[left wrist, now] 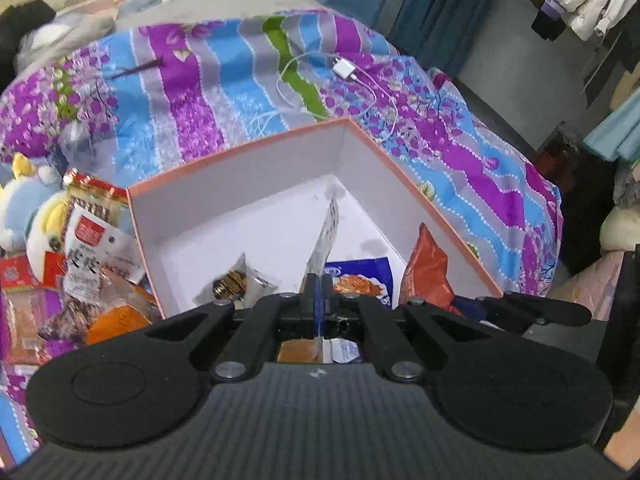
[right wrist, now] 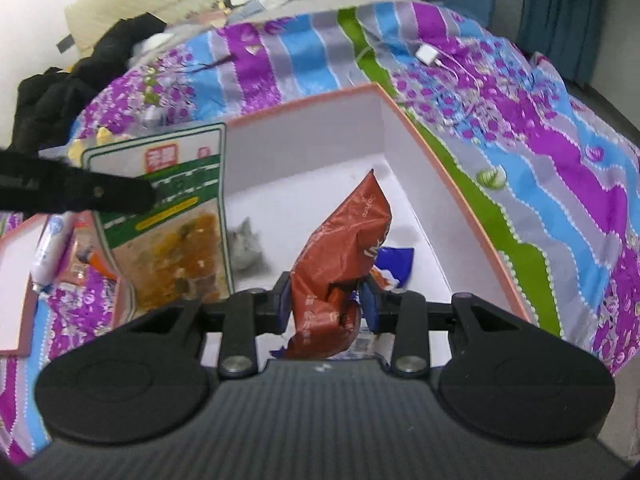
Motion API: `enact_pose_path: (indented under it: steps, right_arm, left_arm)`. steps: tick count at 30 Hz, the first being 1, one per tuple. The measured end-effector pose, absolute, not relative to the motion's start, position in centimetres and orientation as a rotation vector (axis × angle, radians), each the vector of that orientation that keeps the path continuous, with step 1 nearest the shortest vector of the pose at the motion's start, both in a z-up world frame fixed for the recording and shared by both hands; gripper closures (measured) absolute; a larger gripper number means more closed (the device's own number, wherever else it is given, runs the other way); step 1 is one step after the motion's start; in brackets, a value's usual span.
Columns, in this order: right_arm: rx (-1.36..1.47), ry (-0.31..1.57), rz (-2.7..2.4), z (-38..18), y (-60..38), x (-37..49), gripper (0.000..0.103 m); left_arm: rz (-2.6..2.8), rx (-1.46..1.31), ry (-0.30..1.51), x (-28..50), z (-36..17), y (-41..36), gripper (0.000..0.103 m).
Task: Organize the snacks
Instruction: 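Open both grippers to drop the snacks into the pink box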
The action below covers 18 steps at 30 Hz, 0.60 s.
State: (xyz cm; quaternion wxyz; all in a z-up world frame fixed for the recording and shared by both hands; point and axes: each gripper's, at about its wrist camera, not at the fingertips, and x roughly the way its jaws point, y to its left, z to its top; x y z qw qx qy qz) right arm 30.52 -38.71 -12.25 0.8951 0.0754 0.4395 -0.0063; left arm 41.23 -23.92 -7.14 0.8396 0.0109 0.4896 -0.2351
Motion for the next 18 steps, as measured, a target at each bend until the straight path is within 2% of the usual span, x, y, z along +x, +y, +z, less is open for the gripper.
enact_pose_path:
  steps: [3, 5, 7, 9, 18]
  right_arm:
    - [0.157, 0.916, -0.015, -12.2, -38.8, 30.6, 0.063]
    - [0.163, 0.928, -0.005, -12.3, -38.9, 30.9, 0.06]
    - [0.162, 0.926, -0.014, -12.2, -38.9, 30.9, 0.037]
    - [0.155, 0.905, -0.017, -11.8, -38.9, 30.7, 0.034]
    - [0.149, 0.838, -0.015, -10.5, -38.2, 28.5, 0.034]
  left_arm:
    - [-0.459, 0.038, 1.051, 41.3, -7.5, -23.8, 0.101]
    - [-0.439, 0.022, 1.062, 41.7, -7.7, -23.5, 0.095]
    - [-0.449, -0.01, 1.069, 41.8, -7.6, -22.9, 0.076]
    - [-0.448, -0.019, 1.05, 41.5, -7.3, -22.4, 0.067]
    - [-0.444, -0.012, 0.959, 38.4, -6.3, -19.8, 0.066]
